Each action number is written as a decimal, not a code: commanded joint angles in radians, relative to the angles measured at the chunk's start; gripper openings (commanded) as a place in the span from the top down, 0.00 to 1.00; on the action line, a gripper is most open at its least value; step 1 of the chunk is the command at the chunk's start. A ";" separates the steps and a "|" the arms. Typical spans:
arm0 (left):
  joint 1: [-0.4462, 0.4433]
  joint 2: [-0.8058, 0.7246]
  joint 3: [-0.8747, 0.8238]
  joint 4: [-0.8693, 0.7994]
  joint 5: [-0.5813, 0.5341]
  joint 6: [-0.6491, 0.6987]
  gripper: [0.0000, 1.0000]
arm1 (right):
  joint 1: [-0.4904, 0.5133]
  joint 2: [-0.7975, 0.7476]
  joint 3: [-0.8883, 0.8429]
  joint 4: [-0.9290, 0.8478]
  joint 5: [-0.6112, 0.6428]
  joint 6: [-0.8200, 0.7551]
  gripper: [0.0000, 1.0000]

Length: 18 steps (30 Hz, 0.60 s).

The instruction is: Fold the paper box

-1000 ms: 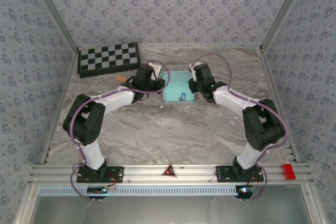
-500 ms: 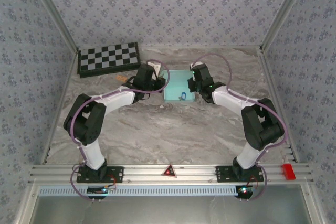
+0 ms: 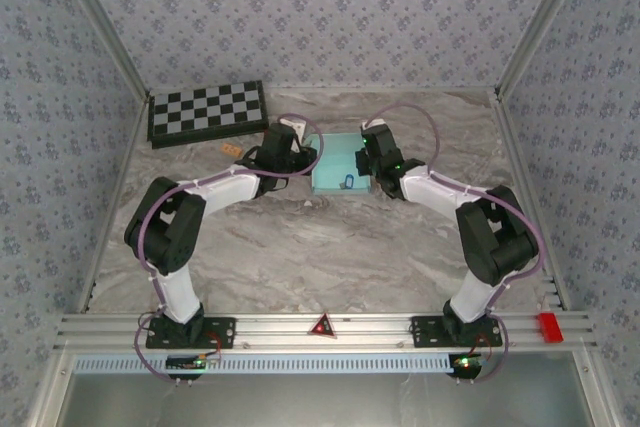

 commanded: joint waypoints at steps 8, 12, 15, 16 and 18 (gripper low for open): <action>-0.013 0.012 0.027 0.029 -0.009 -0.055 0.83 | 0.009 0.013 -0.016 0.051 0.046 0.071 0.91; -0.016 0.015 0.024 0.034 -0.025 -0.082 0.85 | 0.010 0.013 -0.033 0.069 0.061 0.111 0.91; -0.018 0.016 0.017 0.043 -0.034 -0.102 0.87 | 0.011 0.011 -0.048 0.086 0.068 0.135 0.91; -0.019 0.015 0.015 0.047 -0.038 -0.108 0.88 | 0.012 0.010 -0.052 0.092 0.071 0.141 0.91; -0.021 0.016 0.010 0.051 -0.044 -0.120 0.89 | 0.014 0.008 -0.059 0.099 0.083 0.152 0.91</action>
